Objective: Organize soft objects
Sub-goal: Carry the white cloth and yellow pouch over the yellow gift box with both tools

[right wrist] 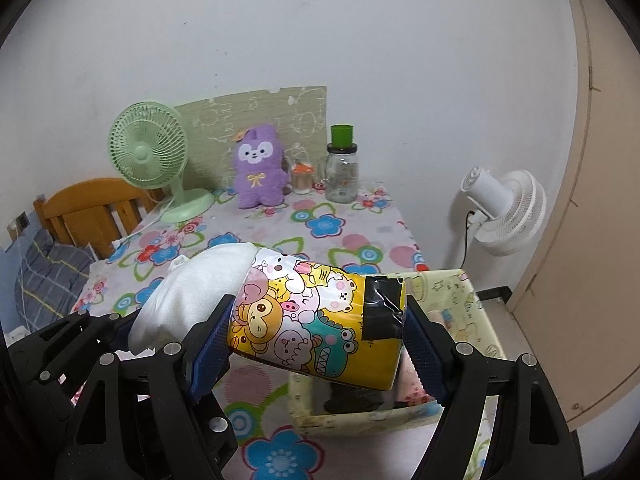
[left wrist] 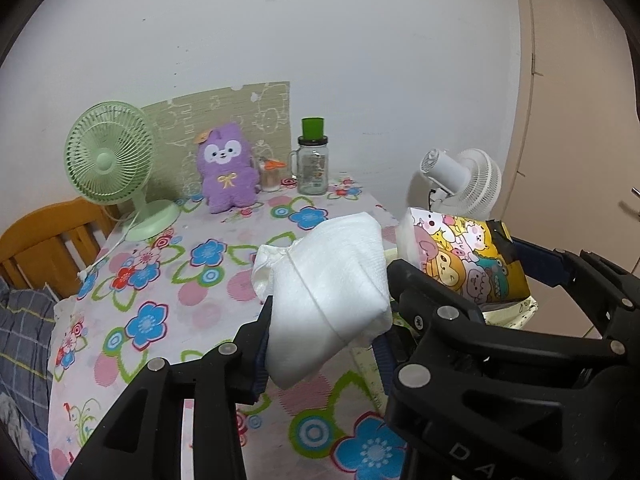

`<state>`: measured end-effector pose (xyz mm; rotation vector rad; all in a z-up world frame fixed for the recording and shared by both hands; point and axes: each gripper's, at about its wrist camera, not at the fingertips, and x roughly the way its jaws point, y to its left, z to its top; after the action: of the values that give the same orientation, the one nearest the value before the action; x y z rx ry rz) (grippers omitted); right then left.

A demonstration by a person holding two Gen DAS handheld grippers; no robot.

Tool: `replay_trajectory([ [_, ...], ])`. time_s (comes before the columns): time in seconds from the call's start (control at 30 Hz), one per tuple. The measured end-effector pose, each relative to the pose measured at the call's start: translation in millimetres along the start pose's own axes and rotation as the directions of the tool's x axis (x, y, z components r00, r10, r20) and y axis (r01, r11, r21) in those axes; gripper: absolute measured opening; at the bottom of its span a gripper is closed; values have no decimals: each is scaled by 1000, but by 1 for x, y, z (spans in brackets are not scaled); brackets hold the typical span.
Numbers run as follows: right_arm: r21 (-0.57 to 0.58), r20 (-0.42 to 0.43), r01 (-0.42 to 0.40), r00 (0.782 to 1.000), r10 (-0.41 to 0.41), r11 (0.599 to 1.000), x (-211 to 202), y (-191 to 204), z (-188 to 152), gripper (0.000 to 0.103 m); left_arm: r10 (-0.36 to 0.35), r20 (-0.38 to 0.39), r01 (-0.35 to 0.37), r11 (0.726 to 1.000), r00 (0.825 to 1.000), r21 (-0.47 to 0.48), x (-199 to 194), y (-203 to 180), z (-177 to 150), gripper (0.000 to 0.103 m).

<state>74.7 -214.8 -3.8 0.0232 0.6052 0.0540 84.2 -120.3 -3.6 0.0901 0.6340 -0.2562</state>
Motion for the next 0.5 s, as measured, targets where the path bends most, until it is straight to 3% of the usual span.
replay_trajectory([
  [0.5,39,-25,60,998,-59,997,16,-55,-6,81,-62,-39,64,997,997,51,35,-48,7,45],
])
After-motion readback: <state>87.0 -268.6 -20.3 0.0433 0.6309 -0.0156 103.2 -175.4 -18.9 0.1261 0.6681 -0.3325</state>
